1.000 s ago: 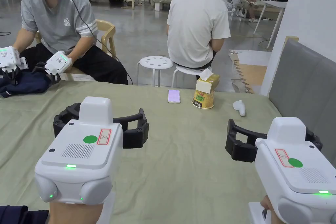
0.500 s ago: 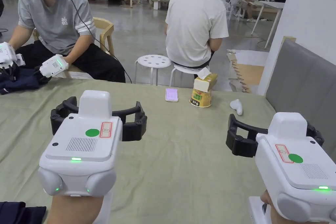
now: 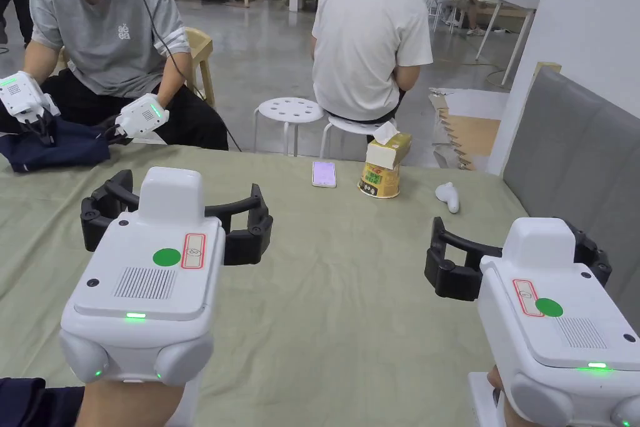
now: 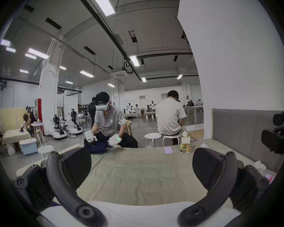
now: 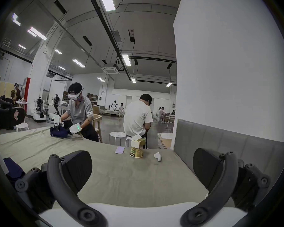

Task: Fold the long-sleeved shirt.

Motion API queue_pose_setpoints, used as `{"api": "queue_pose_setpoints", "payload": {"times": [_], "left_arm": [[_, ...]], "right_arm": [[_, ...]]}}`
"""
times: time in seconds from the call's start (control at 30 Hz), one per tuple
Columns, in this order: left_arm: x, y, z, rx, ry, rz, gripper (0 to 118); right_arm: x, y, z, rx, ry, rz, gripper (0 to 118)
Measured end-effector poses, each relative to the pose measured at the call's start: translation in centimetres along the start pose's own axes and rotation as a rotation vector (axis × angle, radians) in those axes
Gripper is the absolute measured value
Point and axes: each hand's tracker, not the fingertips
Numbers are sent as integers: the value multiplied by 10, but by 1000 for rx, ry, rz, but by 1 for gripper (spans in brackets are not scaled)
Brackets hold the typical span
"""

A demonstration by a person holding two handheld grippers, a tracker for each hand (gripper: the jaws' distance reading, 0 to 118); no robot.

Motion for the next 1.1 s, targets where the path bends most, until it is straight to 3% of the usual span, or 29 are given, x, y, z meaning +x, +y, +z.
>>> {"api": "queue_pose_setpoints", "payload": {"times": [0.37, 1.1], "left_arm": [[-2, -8, 3, -22, -38, 26, 111], [4, -5, 4, -44, -90, 29, 111]], "right_arm": [[-7, -6, 6, 30, -16, 29, 118], [0, 2, 10, 25, -11, -42, 118]]}}
